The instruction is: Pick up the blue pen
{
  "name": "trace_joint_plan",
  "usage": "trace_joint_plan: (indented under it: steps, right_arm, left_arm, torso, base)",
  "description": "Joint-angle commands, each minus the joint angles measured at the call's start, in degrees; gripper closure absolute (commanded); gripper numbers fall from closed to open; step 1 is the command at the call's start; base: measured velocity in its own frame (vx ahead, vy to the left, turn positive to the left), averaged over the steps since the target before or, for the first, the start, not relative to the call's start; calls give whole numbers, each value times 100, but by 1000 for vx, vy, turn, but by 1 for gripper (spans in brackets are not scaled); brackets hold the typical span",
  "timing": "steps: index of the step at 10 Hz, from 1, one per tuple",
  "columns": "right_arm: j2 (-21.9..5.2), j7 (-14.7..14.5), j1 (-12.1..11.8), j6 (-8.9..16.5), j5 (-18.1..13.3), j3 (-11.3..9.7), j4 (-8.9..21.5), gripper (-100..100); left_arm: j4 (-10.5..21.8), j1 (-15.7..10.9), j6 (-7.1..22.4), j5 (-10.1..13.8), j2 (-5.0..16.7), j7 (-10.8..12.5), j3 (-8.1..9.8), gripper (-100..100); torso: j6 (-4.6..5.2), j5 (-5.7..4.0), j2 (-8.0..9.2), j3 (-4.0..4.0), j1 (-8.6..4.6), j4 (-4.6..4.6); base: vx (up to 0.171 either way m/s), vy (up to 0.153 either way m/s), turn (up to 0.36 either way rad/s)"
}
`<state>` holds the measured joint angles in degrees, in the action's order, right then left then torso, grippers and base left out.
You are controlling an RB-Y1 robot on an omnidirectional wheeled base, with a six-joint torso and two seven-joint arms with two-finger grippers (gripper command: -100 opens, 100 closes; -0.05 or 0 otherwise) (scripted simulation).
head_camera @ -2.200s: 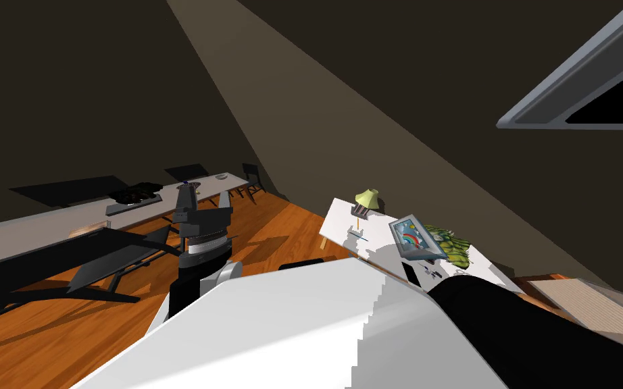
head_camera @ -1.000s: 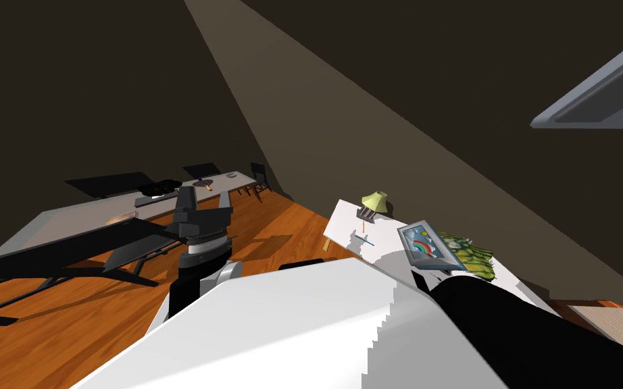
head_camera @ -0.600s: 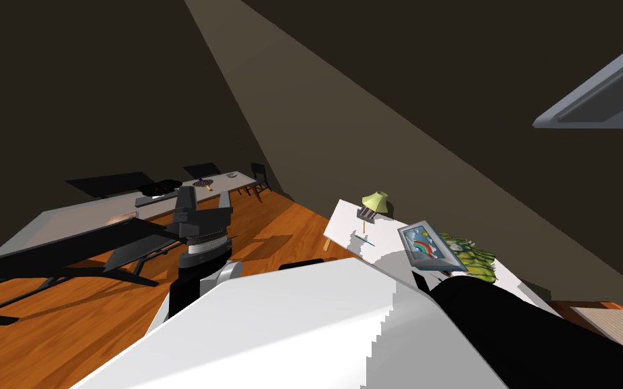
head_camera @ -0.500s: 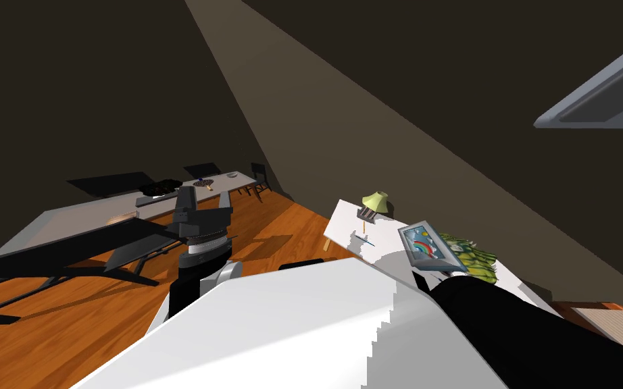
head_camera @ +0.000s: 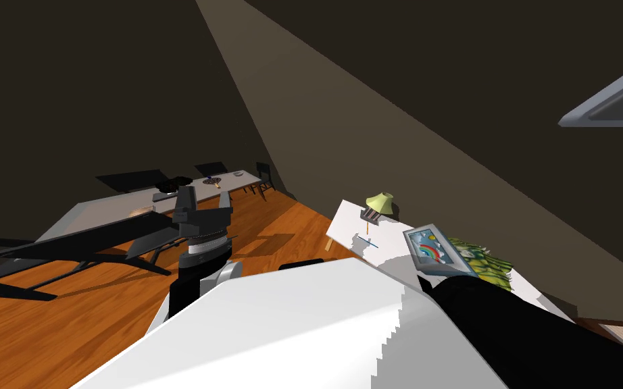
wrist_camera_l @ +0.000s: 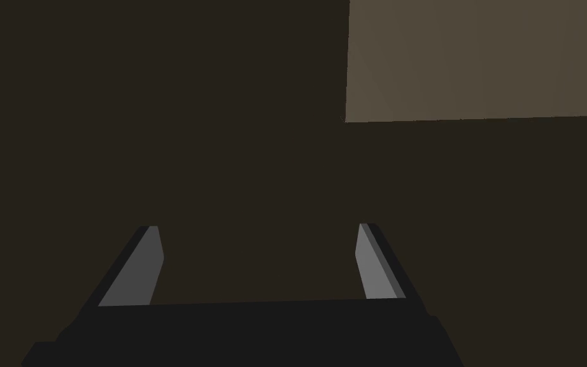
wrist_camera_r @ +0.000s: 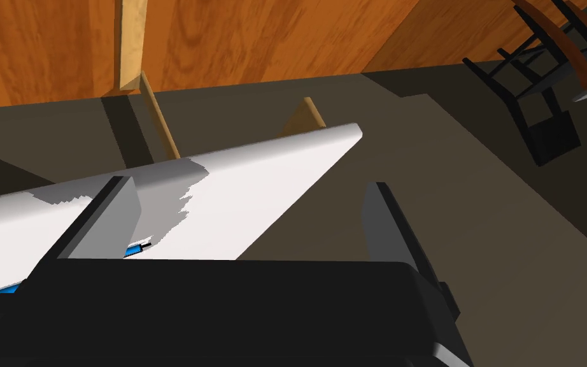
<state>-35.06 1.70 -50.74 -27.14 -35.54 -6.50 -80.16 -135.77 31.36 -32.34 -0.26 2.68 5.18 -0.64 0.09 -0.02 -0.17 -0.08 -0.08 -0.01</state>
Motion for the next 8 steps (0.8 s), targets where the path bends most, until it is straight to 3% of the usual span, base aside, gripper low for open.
trace_joint_plan:
  steps: [1,8]
  right_arm:
    - [-29,-23,-2,13,-31,-29,32,-100]
    - [-29,-23,-2,13,-31,-29,32,-100]
  left_arm:
    - [0,0,0,0,0,0,0,0]
    - [0,0,0,0,0,0,0,0]
  torso:
    - [0,0,0,0,0,0]
    - [0,-1,-8,-5,-6,-2]
  base:
    - [-4,4,13]
    - [0,0,1]
